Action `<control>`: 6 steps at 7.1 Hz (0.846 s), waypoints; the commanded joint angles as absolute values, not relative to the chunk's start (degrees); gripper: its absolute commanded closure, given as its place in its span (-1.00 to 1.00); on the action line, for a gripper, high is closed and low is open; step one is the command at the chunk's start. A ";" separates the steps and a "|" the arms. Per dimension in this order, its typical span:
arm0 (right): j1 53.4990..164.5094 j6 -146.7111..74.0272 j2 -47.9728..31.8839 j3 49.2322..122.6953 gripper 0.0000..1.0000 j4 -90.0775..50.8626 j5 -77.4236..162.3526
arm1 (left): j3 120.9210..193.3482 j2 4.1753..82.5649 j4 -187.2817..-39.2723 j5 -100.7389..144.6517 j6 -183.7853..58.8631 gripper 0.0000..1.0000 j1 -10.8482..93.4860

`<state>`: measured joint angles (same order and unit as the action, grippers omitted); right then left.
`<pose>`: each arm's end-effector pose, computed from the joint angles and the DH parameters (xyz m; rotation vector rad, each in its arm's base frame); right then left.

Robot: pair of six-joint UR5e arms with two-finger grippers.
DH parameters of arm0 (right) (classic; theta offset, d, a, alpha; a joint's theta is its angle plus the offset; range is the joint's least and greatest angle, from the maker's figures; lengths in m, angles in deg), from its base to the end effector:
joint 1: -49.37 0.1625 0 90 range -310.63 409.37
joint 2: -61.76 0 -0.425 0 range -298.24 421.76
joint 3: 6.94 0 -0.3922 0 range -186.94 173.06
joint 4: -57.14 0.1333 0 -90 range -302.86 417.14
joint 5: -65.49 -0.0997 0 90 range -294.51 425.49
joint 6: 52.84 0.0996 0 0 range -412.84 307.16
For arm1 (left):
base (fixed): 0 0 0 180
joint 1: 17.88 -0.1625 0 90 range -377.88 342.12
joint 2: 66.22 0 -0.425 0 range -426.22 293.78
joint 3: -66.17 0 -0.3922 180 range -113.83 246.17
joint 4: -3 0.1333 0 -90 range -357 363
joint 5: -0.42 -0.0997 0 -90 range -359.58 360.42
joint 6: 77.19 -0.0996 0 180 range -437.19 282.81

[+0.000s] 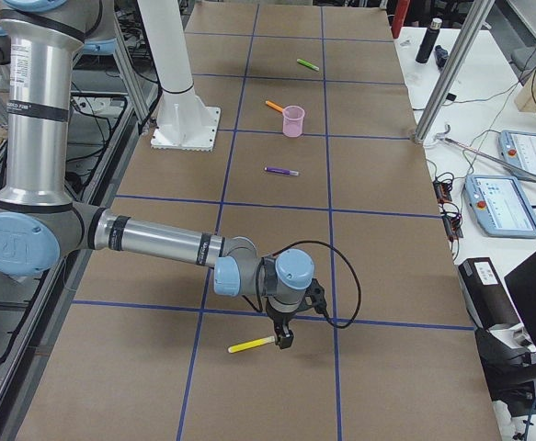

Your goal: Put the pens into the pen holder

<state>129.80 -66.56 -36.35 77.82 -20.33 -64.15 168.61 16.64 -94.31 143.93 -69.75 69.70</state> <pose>-0.0011 -0.4260 0.7519 0.0114 -0.6964 -0.3851 -0.0343 -0.4498 0.5840 0.1231 0.9437 0.0219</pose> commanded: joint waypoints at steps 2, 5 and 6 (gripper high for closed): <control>128.65 -56.79 -38.26 72.42 -0.97 -9.49 -65.63 | 168.65 16.92 -94.29 143.86 -69.72 -1.00 69.66; 128.56 -50.85 -38.26 70.41 -0.81 -8.34 -68.01 | 168.73 16.92 -94.29 143.86 -69.72 -1.00 69.66; 128.56 -44.90 -38.00 70.49 -0.75 -8.25 -68.98 | 168.82 16.92 -94.29 143.95 -69.72 -1.00 69.66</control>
<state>128.57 -50.62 -38.20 70.76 -8.39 -67.88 168.76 16.92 -94.29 143.88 -69.72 69.66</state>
